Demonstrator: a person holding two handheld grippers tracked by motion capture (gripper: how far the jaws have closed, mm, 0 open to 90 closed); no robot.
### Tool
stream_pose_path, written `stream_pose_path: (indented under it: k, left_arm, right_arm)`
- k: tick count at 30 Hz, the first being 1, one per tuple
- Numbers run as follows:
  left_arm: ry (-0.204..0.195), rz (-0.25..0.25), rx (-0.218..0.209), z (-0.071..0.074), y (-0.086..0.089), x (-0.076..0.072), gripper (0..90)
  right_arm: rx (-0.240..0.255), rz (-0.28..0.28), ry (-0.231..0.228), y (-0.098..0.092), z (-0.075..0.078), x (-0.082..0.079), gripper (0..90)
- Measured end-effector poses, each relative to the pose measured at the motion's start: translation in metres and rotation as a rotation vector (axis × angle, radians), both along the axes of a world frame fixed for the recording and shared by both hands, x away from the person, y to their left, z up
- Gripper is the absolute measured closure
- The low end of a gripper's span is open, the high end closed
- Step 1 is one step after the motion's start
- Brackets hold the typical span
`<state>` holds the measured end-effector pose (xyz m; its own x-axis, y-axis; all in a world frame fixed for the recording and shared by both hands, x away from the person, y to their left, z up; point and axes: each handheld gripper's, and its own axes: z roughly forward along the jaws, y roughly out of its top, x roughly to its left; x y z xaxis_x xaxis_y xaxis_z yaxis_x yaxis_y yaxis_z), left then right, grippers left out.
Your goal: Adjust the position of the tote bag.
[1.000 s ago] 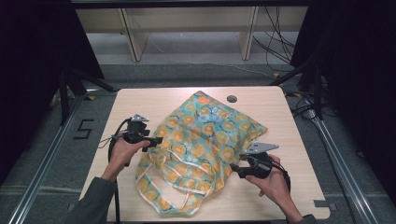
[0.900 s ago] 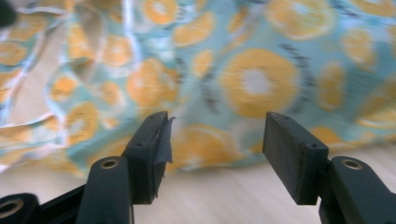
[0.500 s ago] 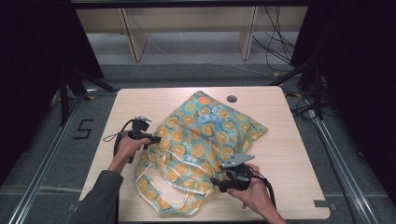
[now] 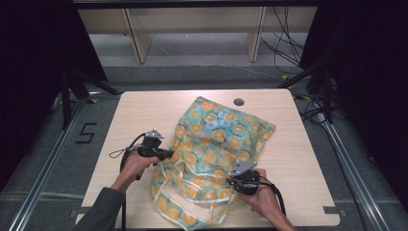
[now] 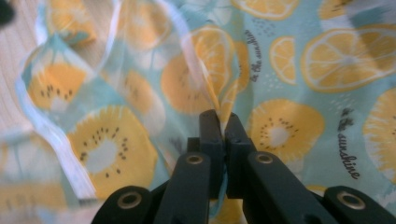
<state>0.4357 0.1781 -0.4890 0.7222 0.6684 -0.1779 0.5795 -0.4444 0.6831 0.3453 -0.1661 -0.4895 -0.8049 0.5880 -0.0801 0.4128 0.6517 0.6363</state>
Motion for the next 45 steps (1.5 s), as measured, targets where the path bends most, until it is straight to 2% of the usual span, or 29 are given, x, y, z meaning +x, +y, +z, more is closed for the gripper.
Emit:
stream_pose_path:
  k: [3, 4, 5, 6, 7, 10, 13, 14, 16, 19, 22, 23, 25, 27, 29, 30, 31, 32, 33, 34, 35, 36, 38, 40, 41, 42, 43, 44, 45]
  left_arm:
    - [-0.008, -0.017, -0.009, -0.001, -0.005, -0.015, 88.2]
    - [-0.009, -0.022, -0.017, 0.0, -0.007, -0.019, 88.2]
    - [-0.021, -0.042, -0.016, 0.001, -0.01, -0.025, 88.2]
    - [-0.021, -0.042, -0.016, 0.001, -0.01, -0.025, 88.1]
    - [-0.021, -0.036, -0.035, 0.001, -0.014, -0.028, 88.1]
    - [-0.015, -0.058, -0.043, 0.001, -0.022, -0.035, 88.1]
    - [-0.015, -0.081, -0.044, 0.0, -0.03, -0.044, 87.9]
    - [-0.011, -0.106, -0.048, -0.002, -0.037, -0.052, 87.8]
    - [-0.016, -0.109, -0.05, -0.002, -0.04, -0.056, 87.5]
    - [-0.028, -0.127, -0.062, 0.001, -0.048, -0.07, 87.5]
    - [-0.022, -0.127, -0.081, 0.002, -0.051, -0.078, 87.5]
    - [-0.026, -0.14, -0.069, 0.002, -0.053, -0.081, 87.5]
    - [-0.024, -0.151, -0.071, 0.002, -0.056, -0.083, 86.4]
    - [-0.012, -0.151, -0.093, 0.002, -0.057, -0.082, 85.7]
    - [-0.003, -0.142, -0.113, 0.003, -0.055, -0.081, 72.9]
    - [-0.027, -0.109, -0.104, 0.009, -0.051, -0.08, 67.8]
    - [-0.048, -0.084, -0.087, 0.014, -0.049, -0.08, 62.8]
    - [-0.048, -0.084, -0.087, 0.014, -0.049, -0.08, 57.7]
    - [-0.092, -0.058, -0.08, 0.026, -0.045, -0.082, 53.0]
    - [-0.092, -0.058, -0.08, 0.026, -0.045, -0.082, 49.6]
    - [-0.122, -0.055, -0.116, 0.039, -0.044, -0.088, 47.2]
    - [-0.122, -0.055, -0.116, 0.039, -0.044, -0.088, 47.3]
    - [-0.158, -0.096, -0.14, 0.055, -0.051, -0.1, 47.0]
    - [-0.15, -0.111, -0.153, 0.058, -0.057, -0.105, 46.2]
    - [-0.115, -0.145, -0.162, 0.057, -0.067, -0.108, 42.0]
    - [-0.115, -0.145, -0.162, 0.057, -0.067, -0.108, 39.7]
    - [-0.099, -0.16, -0.156, 0.054, -0.072, -0.109, 39.7]
    - [-0.072, -0.174, -0.151, 0.049, -0.079, -0.111, 37.0]
    - [-0.058, -0.189, -0.145, 0.045, -0.082, -0.111, 37.0]
  right_arm:
    - [0.009, -0.029, -0.014, -0.019, 0.006, -0.001, 90.0]
    - [0.008, -0.033, -0.035, -0.025, 0.008, 0.001, 90.0]
    - [0.008, -0.063, -0.034, -0.037, 0.014, 0.003, 90.0]
    - [0.008, -0.063, -0.034, -0.037, 0.014, 0.003, 90.0]
    - [0.025, -0.076, -0.05, -0.048, 0.018, 0.007, 90.0]
    - [0.047, -0.109, -0.06, -0.061, 0.022, 0.01, 90.0]
    - [0.067, -0.126, -0.067, -0.067, 0.024, 0.012, 90.0]
    - [0.069, -0.13, -0.089, -0.073, 0.026, 0.013, 90.0]
    - [0.071, -0.134, -0.101, -0.078, 0.027, 0.015, 90.0]
    - [0.088, -0.156, -0.082, -0.082, 0.027, 0.015, 90.0]
    - [0.091, -0.16, -0.096, -0.085, 0.028, 0.017, 90.0]
    - [0.093, -0.159, -0.09, -0.087, 0.029, 0.018, 90.0]
    - [0.092, -0.164, -0.103, -0.09, 0.029, 0.019, 90.0]
    - [0.102, -0.176, -0.086, -0.091, 0.029, 0.02, 90.0]
    - [0.102, -0.174, -0.105, -0.094, 0.029, 0.022, 89.9]
    - [0.118, -0.186, -0.084, -0.095, 0.03, 0.022, 89.8]
    - [0.12, -0.183, -0.091, -0.096, 0.029, 0.023, 89.7]
    - [0.12, -0.183, -0.091, -0.096, 0.029, 0.023, 89.7]
    - [0.128, -0.187, -0.093, -0.098, 0.029, 0.025, 89.5]
    - [0.128, -0.187, -0.093, -0.098, 0.029, 0.025, 89.5]
    - [0.132, -0.181, -0.1, -0.098, 0.029, 0.027, 89.4]
    - [0.142, -0.19, -0.086, -0.097, 0.03, 0.026, 89.4]
    - [0.137, -0.184, -0.099, -0.098, 0.03, 0.029, 89.4]
    - [0.136, -0.176, -0.093, -0.098, 0.03, 0.03, 89.4]
    - [0.15, -0.189, -0.099, -0.097, 0.03, 0.031, 89.3]
    - [0.148, -0.206, -0.055, -0.096, 0.032, 0.03, 89.3]
    - [0.148, -0.206, -0.055, -0.096, 0.032, 0.03, 89.3]
    - [0.151, -0.18, -0.096, -0.097, 0.03, 0.033, 89.3]
    - [0.151, -0.18, -0.096, -0.097, 0.03, 0.033, 89.3]
